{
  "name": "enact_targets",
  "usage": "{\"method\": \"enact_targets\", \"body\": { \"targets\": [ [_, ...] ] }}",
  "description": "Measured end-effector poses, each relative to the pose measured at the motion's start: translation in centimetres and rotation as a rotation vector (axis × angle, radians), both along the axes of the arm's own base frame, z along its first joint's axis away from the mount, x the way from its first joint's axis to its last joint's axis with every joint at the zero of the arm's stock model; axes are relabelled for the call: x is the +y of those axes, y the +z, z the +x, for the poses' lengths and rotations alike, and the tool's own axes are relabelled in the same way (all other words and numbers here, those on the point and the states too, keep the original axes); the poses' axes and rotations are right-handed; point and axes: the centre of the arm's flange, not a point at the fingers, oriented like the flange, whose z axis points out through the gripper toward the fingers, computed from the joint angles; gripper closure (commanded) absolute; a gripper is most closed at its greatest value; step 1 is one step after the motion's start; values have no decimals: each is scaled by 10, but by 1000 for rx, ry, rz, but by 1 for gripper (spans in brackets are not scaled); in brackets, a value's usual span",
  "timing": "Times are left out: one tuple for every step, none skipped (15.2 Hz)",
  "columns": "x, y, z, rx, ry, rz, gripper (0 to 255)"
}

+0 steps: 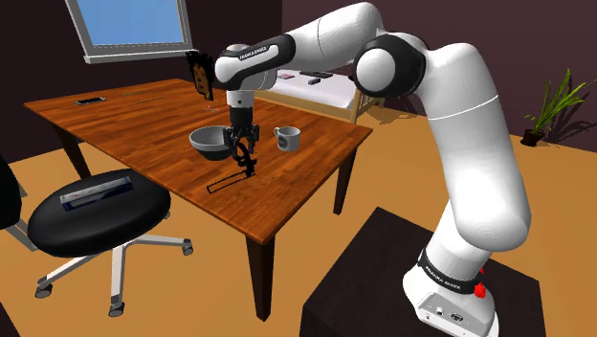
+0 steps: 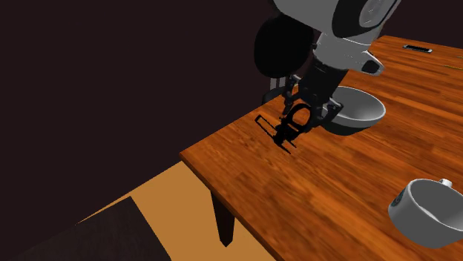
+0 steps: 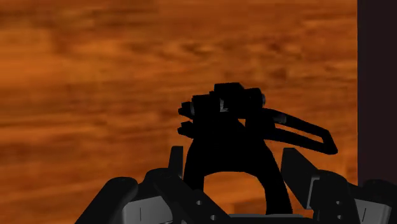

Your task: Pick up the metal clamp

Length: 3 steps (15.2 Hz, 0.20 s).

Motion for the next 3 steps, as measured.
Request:
{"method": "enact_targets", "body": {
  "targets": [
    [-1,5,-1,0,0,0,255],
    [0,9,0,0,0,0,255],
    [0,13,0,0,0,0,255]
  ]
}}
